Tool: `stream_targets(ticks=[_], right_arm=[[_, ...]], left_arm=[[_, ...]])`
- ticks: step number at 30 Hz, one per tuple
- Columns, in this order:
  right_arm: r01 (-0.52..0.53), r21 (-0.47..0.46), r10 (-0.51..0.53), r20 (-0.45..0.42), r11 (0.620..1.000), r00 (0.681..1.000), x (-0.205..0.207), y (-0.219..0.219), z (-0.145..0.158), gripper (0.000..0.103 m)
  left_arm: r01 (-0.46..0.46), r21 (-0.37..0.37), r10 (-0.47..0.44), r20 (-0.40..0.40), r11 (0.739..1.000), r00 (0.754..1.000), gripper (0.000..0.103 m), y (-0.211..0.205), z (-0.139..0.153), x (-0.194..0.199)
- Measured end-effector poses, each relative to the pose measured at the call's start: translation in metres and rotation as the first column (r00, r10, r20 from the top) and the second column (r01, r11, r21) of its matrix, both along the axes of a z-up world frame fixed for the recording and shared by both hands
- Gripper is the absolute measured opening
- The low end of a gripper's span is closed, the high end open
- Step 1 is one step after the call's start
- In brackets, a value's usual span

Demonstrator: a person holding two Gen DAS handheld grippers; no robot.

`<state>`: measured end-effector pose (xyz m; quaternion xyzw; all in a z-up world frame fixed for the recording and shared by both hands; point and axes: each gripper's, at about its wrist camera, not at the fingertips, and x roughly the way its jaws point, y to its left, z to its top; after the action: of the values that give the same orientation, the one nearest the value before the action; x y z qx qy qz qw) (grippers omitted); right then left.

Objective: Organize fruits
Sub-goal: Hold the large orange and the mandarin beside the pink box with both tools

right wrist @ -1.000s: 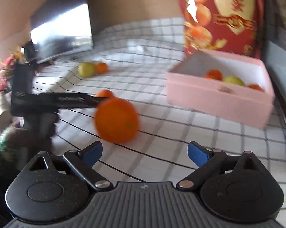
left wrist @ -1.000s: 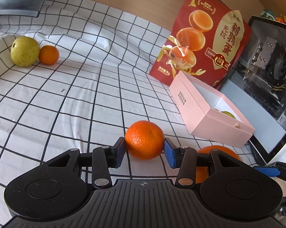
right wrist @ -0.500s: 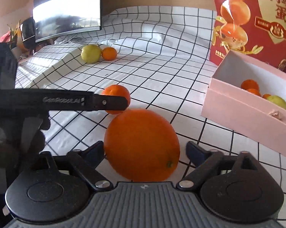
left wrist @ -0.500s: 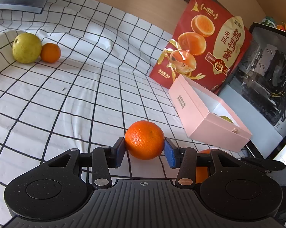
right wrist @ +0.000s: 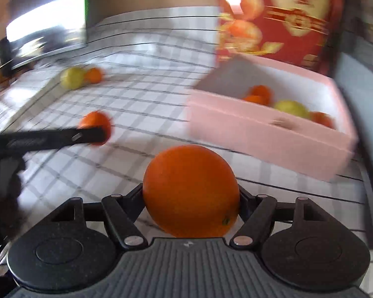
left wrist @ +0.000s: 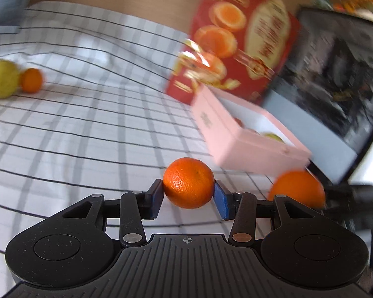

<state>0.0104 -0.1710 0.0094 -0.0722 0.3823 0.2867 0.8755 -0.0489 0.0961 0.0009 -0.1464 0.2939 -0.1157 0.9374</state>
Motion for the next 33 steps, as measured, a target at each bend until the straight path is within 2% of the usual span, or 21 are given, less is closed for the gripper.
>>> stream_targets(ticks=[5,7,12,16,25,33], right_arm=[[0.104,-0.025,-0.104,0.01,0.994,0.995,0.014,-0.026,-0.006,0.073],[0.098,-0.006,-0.098,0.011,0.995,0.995,0.014,-0.03,-0.007,0.074],[0.085,-0.029,-0.084,0.04,0.996,0.996,0.013,-0.025,-0.005,0.075],[0.075,0.008,-0.075,0.032,0.997,0.997,0.007,-0.025,0.007,0.075],[-0.03,0.063,0.026,0.058,0.998,0.998,-0.017,-0.019,0.031,0.08],[-0.002,0.046,-0.001,0.061,0.999,0.998,-0.007,-0.023,0.03,0.08]], left_arm=[[0.071,0.041,-0.071,-0.011,0.997,0.997,0.049,-0.032,-0.003,0.006],[0.079,0.043,-0.078,-0.021,0.996,0.997,0.049,-0.036,-0.005,0.009],[0.064,0.021,-0.063,-0.032,0.998,0.997,0.049,-0.031,-0.007,0.01],[0.05,0.02,-0.05,-0.022,0.999,0.999,0.049,-0.029,-0.006,0.008],[0.045,-0.004,-0.045,-0.033,0.999,0.998,0.049,-0.026,-0.006,0.009],[0.049,-0.016,-0.05,-0.027,0.999,0.998,0.049,-0.024,0.002,0.01]])
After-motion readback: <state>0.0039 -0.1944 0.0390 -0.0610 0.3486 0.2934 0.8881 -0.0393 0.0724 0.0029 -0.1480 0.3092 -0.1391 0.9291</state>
